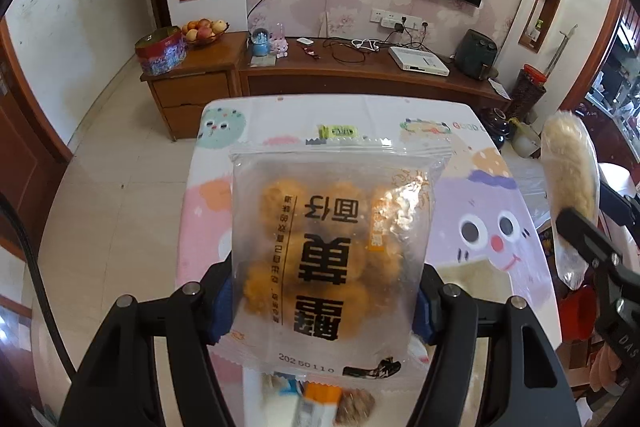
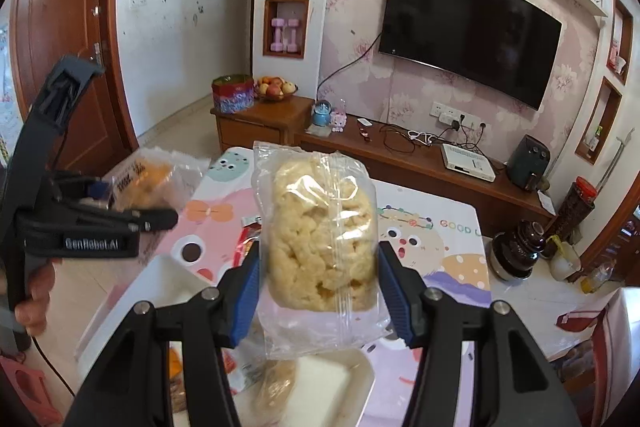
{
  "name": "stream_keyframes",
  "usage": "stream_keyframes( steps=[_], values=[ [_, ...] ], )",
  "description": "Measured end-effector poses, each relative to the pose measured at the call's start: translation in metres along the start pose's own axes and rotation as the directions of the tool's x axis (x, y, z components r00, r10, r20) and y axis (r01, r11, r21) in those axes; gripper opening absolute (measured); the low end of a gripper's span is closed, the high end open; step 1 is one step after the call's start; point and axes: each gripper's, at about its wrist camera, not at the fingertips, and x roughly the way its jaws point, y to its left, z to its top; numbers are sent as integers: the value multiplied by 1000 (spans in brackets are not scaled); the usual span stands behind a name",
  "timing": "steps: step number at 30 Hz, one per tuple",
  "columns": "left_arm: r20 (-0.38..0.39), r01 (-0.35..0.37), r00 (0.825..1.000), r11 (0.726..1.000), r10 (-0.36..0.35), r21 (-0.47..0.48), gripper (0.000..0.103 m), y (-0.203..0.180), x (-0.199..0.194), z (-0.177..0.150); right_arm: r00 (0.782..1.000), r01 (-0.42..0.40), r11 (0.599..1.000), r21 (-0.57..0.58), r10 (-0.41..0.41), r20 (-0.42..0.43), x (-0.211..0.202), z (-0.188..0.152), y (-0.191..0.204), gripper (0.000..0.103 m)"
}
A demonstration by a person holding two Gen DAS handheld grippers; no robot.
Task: Organize snacks
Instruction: 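Carry both bags over the white tray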
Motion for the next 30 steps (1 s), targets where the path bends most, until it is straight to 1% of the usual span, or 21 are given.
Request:
stream_keyframes(
  steps=[3, 8, 12, 15, 19, 25, 30],
  values=[
    [9, 1, 1000, 1000, -1, -4, 67, -4, -11, -25, 1000, -11, 1000, 19, 11, 22, -15, -10, 3, 55],
    [22, -12, 1000, 1000, 12, -21, 67, -12, -20, -68, 999, 2, 999, 35, -3, 51, -35, -34, 12, 55],
    [18, -30, 999, 999, 30, -40, 67, -18, -18, -97, 998, 16, 999, 48, -19, 54, -47, -58, 21, 55],
    [10, -29, 1000, 998, 30, -63, 67, -19, -15, -116, 999, 5, 998, 70, -8, 39, -49, -72, 24, 55],
    [15, -70, 997, 996, 71, -63, 67, -25, -10, -140, 1000, -23, 992, 122, 22, 14, -48, -88, 25, 55],
    [15, -113, 993, 992, 114, -56, 67, -33, 0, -159, 998, -40, 983, 181, 50, -47, -34, -113, 26, 55],
    [8, -123, 992, 991, 123, -57, 68, -35, 7, -167, 991, -55, 976, 212, 80, -107, -18, -129, 28, 55]
  ],
)
